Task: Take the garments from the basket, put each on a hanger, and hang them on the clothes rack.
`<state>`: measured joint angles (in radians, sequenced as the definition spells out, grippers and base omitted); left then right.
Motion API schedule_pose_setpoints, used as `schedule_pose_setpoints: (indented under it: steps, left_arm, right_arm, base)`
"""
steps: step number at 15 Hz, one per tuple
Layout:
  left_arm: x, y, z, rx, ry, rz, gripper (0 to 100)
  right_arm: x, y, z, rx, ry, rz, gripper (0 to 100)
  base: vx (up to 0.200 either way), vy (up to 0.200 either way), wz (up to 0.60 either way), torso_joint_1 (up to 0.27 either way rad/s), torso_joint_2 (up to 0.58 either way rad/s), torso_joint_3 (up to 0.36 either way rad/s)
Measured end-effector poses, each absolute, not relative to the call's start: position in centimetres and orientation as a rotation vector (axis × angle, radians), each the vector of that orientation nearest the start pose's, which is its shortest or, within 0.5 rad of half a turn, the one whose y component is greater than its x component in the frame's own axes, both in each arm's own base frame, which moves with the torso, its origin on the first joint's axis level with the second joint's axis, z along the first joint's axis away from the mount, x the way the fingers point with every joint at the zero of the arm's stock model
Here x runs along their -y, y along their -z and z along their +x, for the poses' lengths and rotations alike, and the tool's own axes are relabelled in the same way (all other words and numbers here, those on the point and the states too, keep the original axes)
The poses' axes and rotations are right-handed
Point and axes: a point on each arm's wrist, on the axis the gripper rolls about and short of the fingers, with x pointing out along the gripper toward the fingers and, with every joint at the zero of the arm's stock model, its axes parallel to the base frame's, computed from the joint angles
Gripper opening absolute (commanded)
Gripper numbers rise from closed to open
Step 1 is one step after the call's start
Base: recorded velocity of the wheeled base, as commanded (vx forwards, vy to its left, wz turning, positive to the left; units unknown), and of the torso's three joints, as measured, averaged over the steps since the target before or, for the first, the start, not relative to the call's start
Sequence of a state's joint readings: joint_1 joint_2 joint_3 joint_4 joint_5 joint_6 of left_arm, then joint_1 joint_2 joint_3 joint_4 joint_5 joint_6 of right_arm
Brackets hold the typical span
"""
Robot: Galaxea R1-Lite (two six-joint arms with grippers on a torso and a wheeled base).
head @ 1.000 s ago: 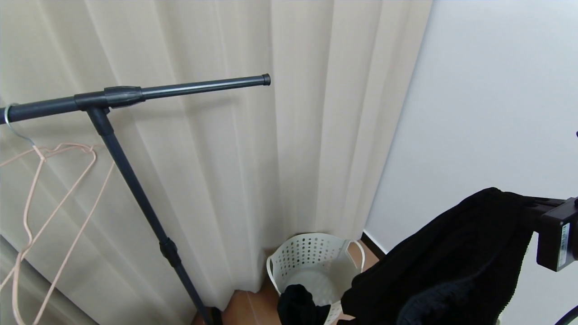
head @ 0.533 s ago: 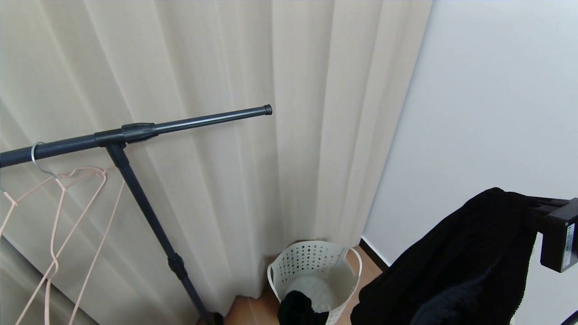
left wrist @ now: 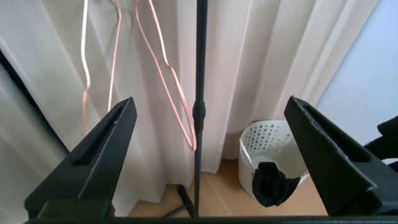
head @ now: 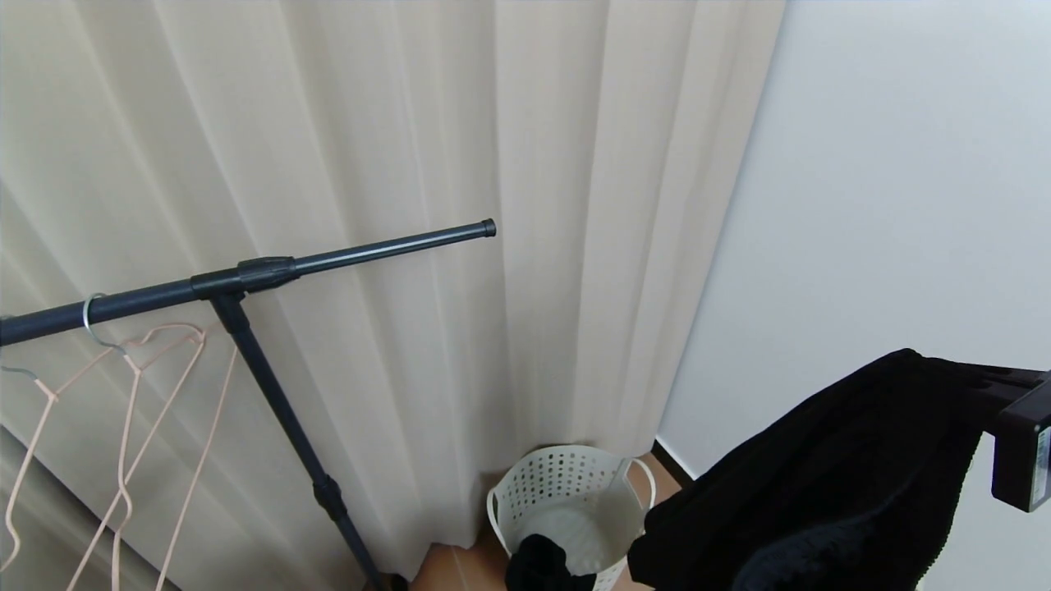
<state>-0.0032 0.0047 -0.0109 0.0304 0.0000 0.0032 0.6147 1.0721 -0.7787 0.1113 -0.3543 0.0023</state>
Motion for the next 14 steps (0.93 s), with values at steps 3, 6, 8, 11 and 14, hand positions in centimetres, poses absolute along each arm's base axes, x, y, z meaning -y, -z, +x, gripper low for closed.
schedule_pose_setpoints:
  steps: [3,6,8,11,14]
  left_arm:
    - [0.0,-7.54,-2.33,-0.025,0.005,0.004,100]
    - [0.0,-7.54,-2.33,-0.025,0.004,0.004,100]
    - [0.0,-7.54,-2.33,-0.025,0.005,0.004,100]
    - [0.0,-7.54,-2.33,-0.025,0.005,0.004,100]
    - [0.0,-7.54,-2.33,-0.025,0.006,0.004,100]
  right_arm:
    - [-7.23,-24.54,11.6,-0.356,-0.257,-0.188,0]
    - [-7.17,-24.55,11.5,-0.354,-0.257,-0.186,0]
    - [-7.15,-24.5,11.47,-0.353,-0.257,-0.186,0]
    - [-7.12,-24.36,11.43,-0.356,-0.257,-0.189,0]
    - [-6.99,-24.48,11.27,-0.348,-0.256,-0.186,0]
  base:
    - [0.0,0.0,0.6,0.007,-0.01,-0.004]
    - [0.0,0.0,0.6,0.009,0.0,0.001]
    - [0.0,0.0,0.6,0.002,0.0,0.002]
    - [0.0,0.0,0.0,0.0,0.0,0.0]
    - [-0.2,0.0,0.0,0.007,0.0,0.004]
